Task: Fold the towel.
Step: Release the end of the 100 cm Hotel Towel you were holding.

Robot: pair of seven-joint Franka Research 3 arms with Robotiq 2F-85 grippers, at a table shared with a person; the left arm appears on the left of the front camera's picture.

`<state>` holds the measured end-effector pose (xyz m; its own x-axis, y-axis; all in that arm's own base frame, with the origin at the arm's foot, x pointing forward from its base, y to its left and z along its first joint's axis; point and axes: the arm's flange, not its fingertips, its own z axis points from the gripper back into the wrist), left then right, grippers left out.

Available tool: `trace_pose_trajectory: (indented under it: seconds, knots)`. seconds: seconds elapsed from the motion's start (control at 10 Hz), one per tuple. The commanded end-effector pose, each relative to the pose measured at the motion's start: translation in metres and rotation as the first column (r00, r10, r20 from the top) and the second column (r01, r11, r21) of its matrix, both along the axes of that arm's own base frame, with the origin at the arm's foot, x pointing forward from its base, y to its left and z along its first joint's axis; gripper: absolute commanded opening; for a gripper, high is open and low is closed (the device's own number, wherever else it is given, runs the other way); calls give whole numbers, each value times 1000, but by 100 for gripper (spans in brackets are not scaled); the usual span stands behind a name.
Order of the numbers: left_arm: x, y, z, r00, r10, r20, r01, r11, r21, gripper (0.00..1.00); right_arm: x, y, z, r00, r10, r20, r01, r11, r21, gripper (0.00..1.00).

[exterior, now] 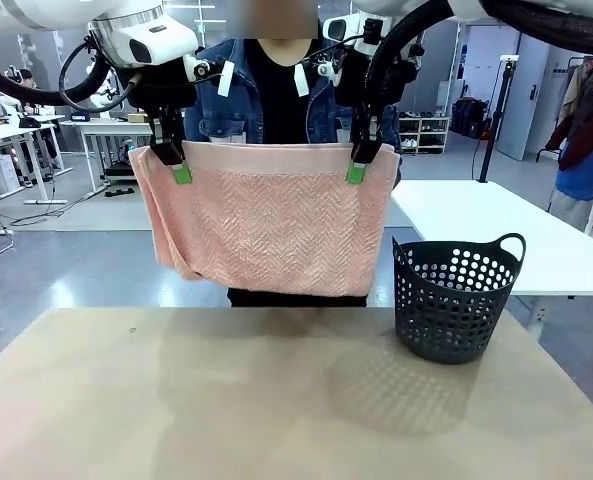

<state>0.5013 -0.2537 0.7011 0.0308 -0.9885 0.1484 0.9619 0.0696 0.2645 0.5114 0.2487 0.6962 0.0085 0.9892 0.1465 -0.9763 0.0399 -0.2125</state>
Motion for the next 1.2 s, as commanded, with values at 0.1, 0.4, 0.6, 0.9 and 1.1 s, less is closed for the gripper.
trace_pose_trajectory:
  seconds: [0.1,0.4,0.6,0.9,1.1]
  knots:
    - [0,2,1,1000,3,2,-3,1000,1,0,-3,0,3,1000,11,1,-11,1000,-4,0]
    - [0,2,1,1000,3,2,-3,1000,1,0,-3,0,3,1000,11,1,-11,1000,-4,0]
    - [0,2,1,1000,3,2,-3,1000,1,0,-3,0,3,1000,11,1,-11,1000,-4,0]
    - [0,2,1,1000,3,2,-3,1000,1,0,-3,0,3,1000,11,1,-11,1000,-4,0]
    - [0,2,1,1000,3,2,-3,1000,1,0,-3,0,3,1000,11,1,-11,1000,-4,0]
